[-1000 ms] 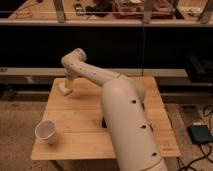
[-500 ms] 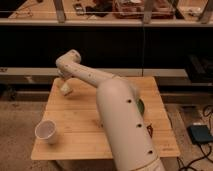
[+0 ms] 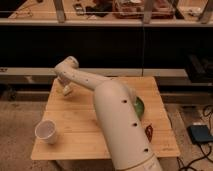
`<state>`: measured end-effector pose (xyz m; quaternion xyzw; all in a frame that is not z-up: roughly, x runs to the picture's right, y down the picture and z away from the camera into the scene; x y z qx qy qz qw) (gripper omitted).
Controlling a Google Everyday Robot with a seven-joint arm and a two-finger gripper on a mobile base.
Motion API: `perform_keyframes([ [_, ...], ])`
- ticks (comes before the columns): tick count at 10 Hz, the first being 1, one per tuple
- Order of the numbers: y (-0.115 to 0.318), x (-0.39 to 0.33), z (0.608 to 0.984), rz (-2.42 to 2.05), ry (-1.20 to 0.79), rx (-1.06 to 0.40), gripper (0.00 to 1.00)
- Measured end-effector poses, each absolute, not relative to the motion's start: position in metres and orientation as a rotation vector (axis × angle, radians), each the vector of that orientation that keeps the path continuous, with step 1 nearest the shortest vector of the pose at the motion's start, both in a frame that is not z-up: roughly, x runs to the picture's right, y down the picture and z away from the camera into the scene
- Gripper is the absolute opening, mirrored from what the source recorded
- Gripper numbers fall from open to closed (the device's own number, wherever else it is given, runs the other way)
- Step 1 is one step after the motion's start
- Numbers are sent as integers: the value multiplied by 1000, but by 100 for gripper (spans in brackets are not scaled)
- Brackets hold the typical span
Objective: Place the white sponge in the ceramic cup
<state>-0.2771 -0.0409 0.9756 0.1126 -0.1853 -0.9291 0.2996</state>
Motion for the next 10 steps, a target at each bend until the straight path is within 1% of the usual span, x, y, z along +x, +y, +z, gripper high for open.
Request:
perform_keyframes([
  [3, -21, -293, 993, -2442, -502, 319, 80],
  [7, -19, -294, 1013, -2385, -506, 320, 80],
  [8, -18, -294, 1016, -2373, -513, 319, 78],
  [10, -14, -295, 1023, -2344, -546, 319, 59],
])
